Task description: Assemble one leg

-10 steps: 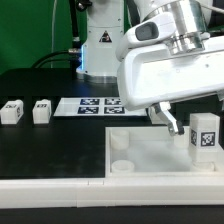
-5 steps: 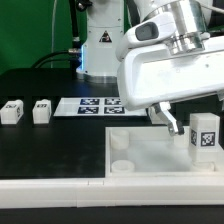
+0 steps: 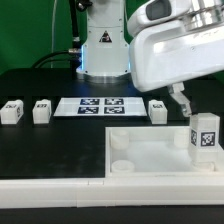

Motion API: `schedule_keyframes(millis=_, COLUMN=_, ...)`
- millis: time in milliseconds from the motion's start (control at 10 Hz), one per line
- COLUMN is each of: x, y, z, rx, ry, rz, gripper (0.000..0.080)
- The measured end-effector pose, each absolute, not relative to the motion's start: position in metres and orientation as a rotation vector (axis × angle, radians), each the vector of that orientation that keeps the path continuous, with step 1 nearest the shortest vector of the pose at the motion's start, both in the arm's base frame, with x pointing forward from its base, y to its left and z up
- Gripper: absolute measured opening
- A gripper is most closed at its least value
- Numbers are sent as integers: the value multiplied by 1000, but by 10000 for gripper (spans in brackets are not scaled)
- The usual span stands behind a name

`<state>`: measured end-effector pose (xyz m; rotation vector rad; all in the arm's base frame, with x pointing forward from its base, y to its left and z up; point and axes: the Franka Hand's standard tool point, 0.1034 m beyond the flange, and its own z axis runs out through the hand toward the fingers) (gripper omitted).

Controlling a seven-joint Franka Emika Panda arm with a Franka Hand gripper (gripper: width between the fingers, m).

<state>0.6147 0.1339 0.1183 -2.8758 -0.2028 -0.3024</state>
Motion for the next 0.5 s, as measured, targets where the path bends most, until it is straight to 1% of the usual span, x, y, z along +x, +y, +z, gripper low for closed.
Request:
schedule_keyframes(millis=100, x=615, y=134, z=116, rx=-2871, ry=-202, rz=-168, gripper=649)
schedule_keyframes(millis=200, x=616, y=130, z=111, rx=-2865, ry=-196, rz=-101, gripper=649)
schedule_keyframes(millis=300, x=610, y=125, z=104, rx=-2844, ry=-222, rz=40, gripper=649)
schedule_keyframes(millis=400, x=616, y=119, z=101, rx=-2833, ry=-229, rz=40, gripper=649)
schedule_keyframes(millis=500, x=615, y=120, z=101, rx=-2835, ry=-227, rz=39, gripper=649)
